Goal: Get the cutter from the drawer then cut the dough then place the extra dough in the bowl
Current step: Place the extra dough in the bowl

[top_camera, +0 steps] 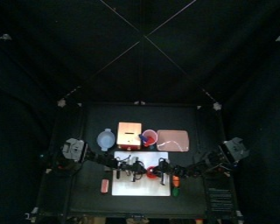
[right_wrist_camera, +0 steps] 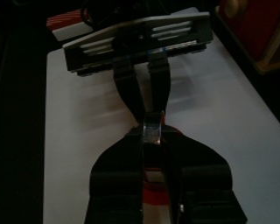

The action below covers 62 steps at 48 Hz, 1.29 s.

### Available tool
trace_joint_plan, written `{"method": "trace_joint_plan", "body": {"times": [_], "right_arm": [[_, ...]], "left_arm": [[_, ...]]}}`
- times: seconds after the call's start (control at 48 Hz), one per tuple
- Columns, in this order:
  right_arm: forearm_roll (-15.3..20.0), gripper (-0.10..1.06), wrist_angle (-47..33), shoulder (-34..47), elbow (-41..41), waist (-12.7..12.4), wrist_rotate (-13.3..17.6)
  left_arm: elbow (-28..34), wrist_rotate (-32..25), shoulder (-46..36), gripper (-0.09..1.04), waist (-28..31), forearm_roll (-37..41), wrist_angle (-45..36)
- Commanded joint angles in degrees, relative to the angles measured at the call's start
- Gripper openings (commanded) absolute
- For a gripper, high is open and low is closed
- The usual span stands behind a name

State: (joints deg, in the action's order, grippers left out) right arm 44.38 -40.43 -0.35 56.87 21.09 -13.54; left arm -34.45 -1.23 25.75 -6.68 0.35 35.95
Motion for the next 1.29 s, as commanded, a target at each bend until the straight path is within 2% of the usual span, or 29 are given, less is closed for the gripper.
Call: {"method": "trace_joint_plan", "body": {"times": [0.021, 0.729, 0.875, 1.0, 1.146, 1.292], "right_arm": [[-0.7, 0.46, -2.7, -2.4, -1.1, -0.6, -0.1], [-1.8, 0.46, -9.8, -3.3, -0.5, -0.6, -0.1], [-1.0, 0.46, -9.8, -5.2, 2.1, -0.6, 0.1], [1.2, 0.46, -9.7, -7.0, 5.2, -1.0, 0.2], [3.9, 0.46, -8.4, -8.4, 8.0, -2.6, 0.3], [4.1, 0.47, -4.5, -7.3, 8.3, -5.4, 0.2]], "left_arm": [[1.1, 0.0, -0.7, 0.53, -0.1, 0.0, 0.2], [1.0, 0.1, -0.7, 0.53, -0.1, -0.1, 0.2], [0.9, 0.0, -0.8, 0.53, -0.1, 0.0, 0.2], [0.9, 0.0, -1.3, 0.55, -0.1, 0.2, 0.2], [0.4, 0.0, -2.3, 0.56, -0.4, 1.2, 0.2], [0.3, 0.0, -3.1, 0.59, -0.4, 1.2, 0.2]]}}
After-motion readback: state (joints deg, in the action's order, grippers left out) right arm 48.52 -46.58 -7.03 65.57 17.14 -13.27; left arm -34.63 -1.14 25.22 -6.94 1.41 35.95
